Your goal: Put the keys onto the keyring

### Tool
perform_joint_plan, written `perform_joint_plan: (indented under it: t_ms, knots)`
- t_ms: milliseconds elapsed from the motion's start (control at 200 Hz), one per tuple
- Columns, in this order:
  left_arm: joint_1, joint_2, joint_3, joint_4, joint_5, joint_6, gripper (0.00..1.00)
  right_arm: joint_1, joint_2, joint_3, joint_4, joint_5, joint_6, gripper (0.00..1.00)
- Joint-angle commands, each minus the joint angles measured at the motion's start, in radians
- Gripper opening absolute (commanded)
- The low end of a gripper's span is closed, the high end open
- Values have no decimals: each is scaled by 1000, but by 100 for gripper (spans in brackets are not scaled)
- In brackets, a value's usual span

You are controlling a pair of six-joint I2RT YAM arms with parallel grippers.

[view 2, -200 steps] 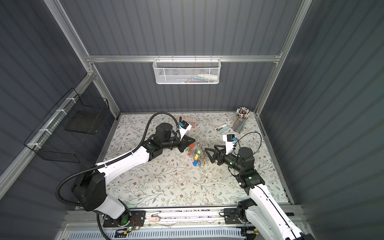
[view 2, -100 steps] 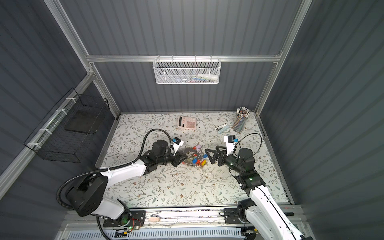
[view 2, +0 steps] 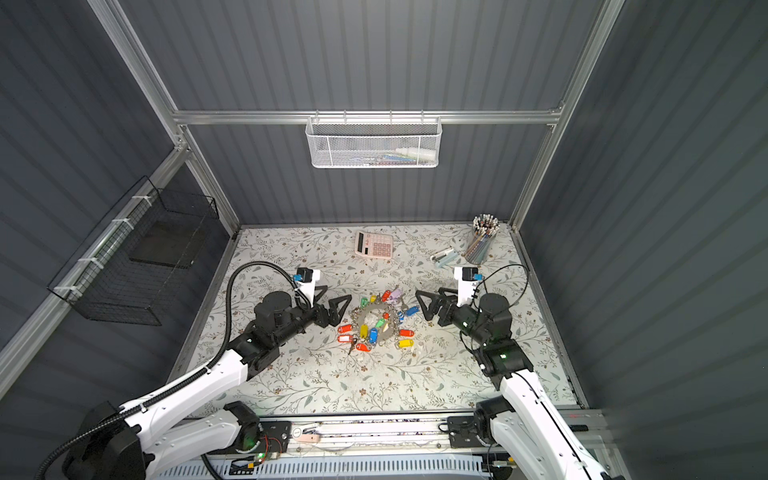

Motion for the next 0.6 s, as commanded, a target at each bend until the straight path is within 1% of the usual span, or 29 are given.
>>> perform_joint_plan:
  t_ms: [0,60,130,140,195,255,345,465,510,545,595]
  knots:
    - [23,-39,-13,-49,-209,-16,100,-6,-15,47,-40,63,-10,99]
    - [41,-43,-2,-86,-324,-34,100,-9,-17,49,-42,89,-14,99]
    - [45,-43,18,-134,-473,-33,100,-11,-14,43,-28,89,-17,99]
    - [45,-42,20,-140,-496,-31,100,-11,-13,44,-26,117,-18,99]
    - [47,-46,20,-160,-628,-26,100,-11,-2,47,-28,152,-23,99]
    - [50,-51,-4,-144,-766,-26,100,-12,10,48,-43,236,-5,99]
    - [65,-42,-42,-88,-919,-10,100,-15,30,66,-83,331,-1,99]
    - [122,48,-42,-53,-1001,45,100,-16,31,56,-103,509,-36,99]
    - [147,90,-35,-41,-1027,64,100,-15,36,23,-52,597,-63,99]
    - [168,122,-40,-13,-1025,77,100,-15,34,-8,-8,670,-75,99]
    - [219,157,-56,53,-973,102,100,-16,29,-57,63,747,-117,99]
